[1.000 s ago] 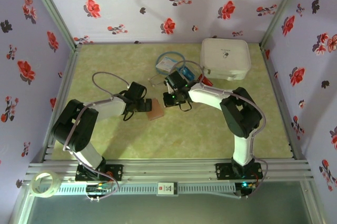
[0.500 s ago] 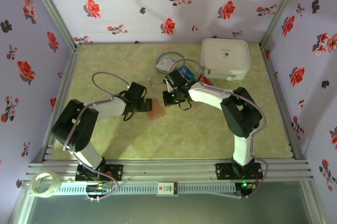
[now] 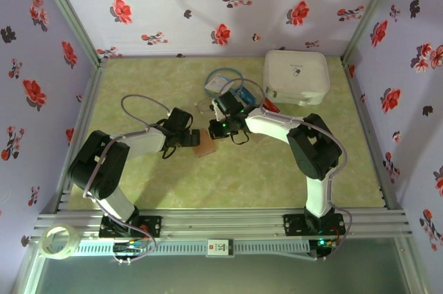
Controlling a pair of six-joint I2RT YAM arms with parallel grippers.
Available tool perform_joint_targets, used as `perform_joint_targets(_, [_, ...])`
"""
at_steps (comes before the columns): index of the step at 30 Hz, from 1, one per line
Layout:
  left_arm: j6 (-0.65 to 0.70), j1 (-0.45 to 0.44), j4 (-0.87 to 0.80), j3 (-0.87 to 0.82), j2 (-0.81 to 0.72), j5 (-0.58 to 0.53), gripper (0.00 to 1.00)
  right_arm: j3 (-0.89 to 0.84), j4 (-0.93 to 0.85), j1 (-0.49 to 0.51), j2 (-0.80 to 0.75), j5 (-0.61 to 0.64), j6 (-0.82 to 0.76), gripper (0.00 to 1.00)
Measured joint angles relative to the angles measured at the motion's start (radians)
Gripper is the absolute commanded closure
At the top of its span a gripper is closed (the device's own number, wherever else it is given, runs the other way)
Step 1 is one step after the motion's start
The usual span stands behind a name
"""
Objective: Put the credit cards into the card holder
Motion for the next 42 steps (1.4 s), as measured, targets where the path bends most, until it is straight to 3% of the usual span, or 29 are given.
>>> perform_joint_targets(8, [0.0,-0.003,0.007,-0.003,0.0,-0.005,0.0,0.014,0.056,0.027,0.074,-0.032,0.024,1.0])
perform_joint_targets(42, [-0.012,0.002,0.011,-0.014,-0.01,-0.008,0.0,0.039,0.081,0.035,0.122,-0.048,0.034,1.0])
